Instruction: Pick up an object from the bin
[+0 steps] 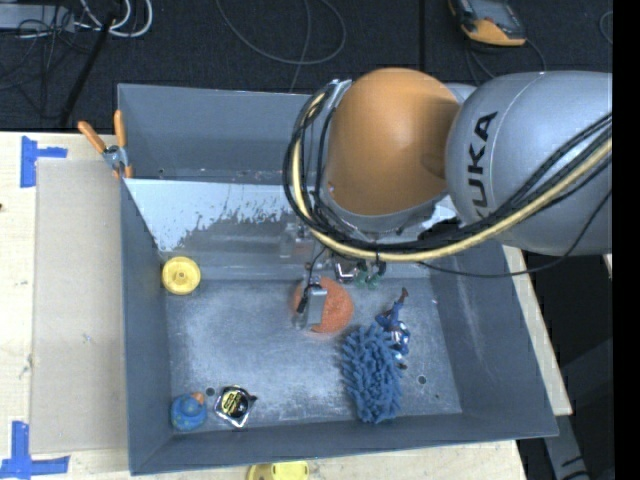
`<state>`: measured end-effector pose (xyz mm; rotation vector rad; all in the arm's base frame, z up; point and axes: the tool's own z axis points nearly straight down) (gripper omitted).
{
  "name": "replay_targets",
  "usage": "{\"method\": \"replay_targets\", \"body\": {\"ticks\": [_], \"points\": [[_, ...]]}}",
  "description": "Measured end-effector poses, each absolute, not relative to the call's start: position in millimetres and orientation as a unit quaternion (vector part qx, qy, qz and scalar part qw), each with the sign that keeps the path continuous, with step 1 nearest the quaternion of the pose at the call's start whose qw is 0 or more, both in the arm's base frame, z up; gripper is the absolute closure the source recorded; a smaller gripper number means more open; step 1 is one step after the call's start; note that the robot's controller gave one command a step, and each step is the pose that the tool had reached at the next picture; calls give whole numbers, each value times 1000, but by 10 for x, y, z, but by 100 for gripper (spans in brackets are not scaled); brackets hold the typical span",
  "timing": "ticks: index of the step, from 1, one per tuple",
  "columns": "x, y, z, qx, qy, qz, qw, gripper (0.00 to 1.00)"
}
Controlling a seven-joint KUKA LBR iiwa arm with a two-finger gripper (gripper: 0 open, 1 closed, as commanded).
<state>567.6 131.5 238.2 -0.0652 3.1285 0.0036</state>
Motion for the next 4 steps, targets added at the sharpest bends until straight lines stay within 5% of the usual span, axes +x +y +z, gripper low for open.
{"method": "replay_targets", "body": {"ticks": [1,2,3,4], "points": [[5295,1054,1941,-48,999,-2,-2,0],[5549,1059,1925,-29,1000,1,0,0],[5420,665,1710,-22,1000,1,2,0],[5576,484,1533,-23,1000,0,-1,0]]}}
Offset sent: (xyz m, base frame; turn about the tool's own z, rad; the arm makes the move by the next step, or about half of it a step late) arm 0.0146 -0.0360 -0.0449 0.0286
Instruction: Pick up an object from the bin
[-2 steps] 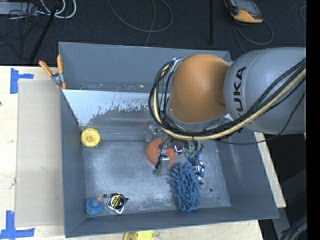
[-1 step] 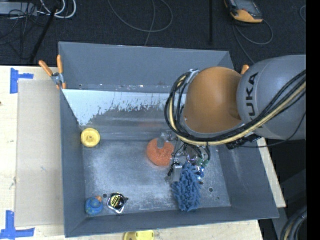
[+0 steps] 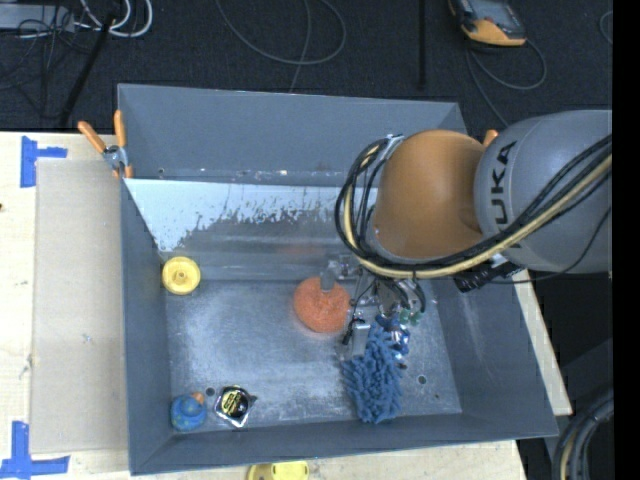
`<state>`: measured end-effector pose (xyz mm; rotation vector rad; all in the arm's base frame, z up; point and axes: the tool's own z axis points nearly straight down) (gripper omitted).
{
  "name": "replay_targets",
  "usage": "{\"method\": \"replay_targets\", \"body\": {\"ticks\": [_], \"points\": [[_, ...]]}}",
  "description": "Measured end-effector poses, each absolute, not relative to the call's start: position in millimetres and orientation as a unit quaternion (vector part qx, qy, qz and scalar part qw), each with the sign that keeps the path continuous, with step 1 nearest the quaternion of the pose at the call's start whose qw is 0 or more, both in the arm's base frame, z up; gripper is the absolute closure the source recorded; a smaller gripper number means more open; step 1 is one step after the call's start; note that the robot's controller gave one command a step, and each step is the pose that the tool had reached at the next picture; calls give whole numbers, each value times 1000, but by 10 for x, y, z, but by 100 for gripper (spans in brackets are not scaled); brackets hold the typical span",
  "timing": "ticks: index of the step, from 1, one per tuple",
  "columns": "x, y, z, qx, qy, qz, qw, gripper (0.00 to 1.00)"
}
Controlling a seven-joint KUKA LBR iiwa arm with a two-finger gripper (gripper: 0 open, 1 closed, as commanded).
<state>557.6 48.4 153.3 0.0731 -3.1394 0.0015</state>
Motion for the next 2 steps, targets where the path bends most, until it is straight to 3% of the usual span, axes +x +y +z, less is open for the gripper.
{"method": "replay_targets", "body": {"ticks": [1,2], "points": [[5741,278,1275,32,-1000,-1,-1,0],[5722,76,1008,34,-999,0,0,0]]}}
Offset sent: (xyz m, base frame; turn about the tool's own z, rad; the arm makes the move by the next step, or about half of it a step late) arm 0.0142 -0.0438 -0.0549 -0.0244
